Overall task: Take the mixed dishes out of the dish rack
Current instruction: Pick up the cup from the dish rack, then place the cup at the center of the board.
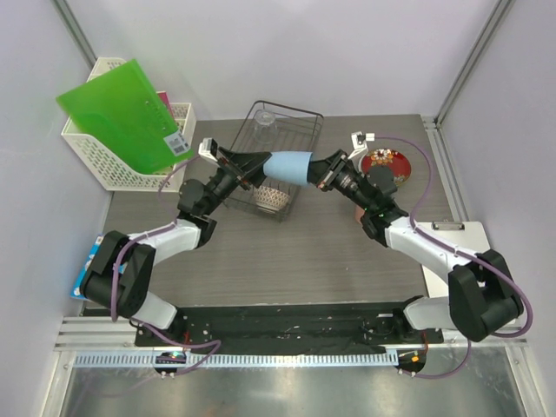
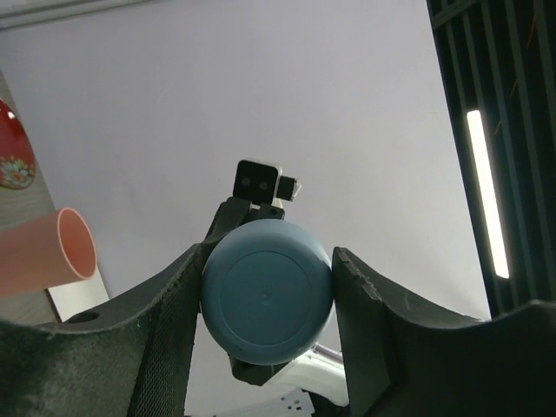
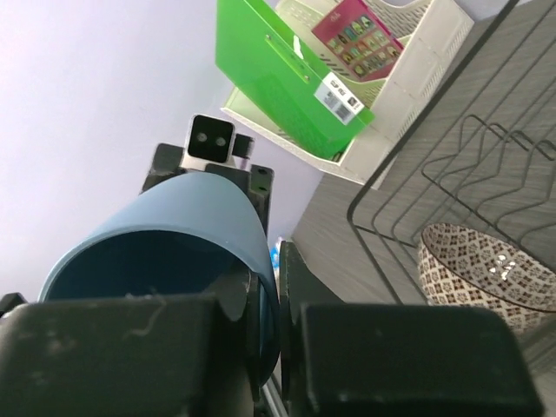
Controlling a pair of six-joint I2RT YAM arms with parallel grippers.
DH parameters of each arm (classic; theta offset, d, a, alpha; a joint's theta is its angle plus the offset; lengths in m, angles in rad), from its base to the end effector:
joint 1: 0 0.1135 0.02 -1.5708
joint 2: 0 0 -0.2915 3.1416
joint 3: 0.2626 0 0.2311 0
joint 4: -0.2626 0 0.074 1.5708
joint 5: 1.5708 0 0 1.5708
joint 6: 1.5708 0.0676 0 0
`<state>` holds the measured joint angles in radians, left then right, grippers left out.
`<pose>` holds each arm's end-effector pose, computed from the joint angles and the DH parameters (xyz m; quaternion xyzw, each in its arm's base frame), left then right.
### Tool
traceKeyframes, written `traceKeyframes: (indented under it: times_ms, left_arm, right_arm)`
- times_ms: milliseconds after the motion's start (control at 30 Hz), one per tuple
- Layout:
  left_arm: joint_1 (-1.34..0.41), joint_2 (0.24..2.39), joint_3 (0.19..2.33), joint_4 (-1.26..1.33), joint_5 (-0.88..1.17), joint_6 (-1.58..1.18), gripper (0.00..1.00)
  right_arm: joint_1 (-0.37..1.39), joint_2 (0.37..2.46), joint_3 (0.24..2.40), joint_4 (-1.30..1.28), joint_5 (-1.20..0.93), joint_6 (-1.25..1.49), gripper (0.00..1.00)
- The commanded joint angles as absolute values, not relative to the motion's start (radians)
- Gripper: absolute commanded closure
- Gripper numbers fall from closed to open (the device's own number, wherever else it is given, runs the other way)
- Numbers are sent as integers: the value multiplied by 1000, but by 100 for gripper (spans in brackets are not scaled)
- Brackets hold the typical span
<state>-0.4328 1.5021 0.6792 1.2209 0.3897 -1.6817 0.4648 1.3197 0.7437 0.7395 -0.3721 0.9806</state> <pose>0.2812 -0.1582 0.3344 -0.1866 0.5347 -0.7644 0.3081 0.2594 0.1576 0.3469 0.0258 0.6508 0.5854 0.4829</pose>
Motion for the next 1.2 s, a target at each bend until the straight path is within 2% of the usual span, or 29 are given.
traceKeyframes:
  times_ms: [0,133,167,233,267,300,400,433,533,633,800,1167]
  left_arm:
    - [-431,1402,689,1120,442,-1548,45]
    - [-425,1313,747,805,430,-1394,37]
    - [-425,1274,765,629,419,-1355,35]
    - [-425,1227,830,406,332,-1231,24]
    - [-425,1188,850,215,286,-1197,20]
    - [-425,1174,888,134,200,-1168,12]
    - [-423,1123,951,-139,71,-1118,0]
    - [-423,1112,962,-190,25,-1111,0]
    - [-423,1083,983,-340,6,-1106,0]
    - [-423,1042,965,-428,-18,-1075,0]
    - [-423,951,858,-486,-29,-1068,0]
    - [-423,787,838,-689,-87,-982,0]
  right_arm:
    - [474,1224,848,574,-309,908,99]
    - [474,1148,974,207,-185,792,99]
    - [474,1138,1044,140,-151,766,99]
    - [472,1118,1116,-51,-47,695,99]
    - [472,1115,1182,-105,-11,678,99]
    - [472,1114,1215,-157,42,658,99]
    - [472,1123,1350,-377,275,611,99]
    - [472,1167,1397,-529,413,597,99]
    - [471,1258,1580,-777,570,580,99]
    - [468,1246,1605,-834,614,578,99]
    - [427,1270,1608,-960,548,589,99]
    - [210,1318,1542,-1048,351,578,99]
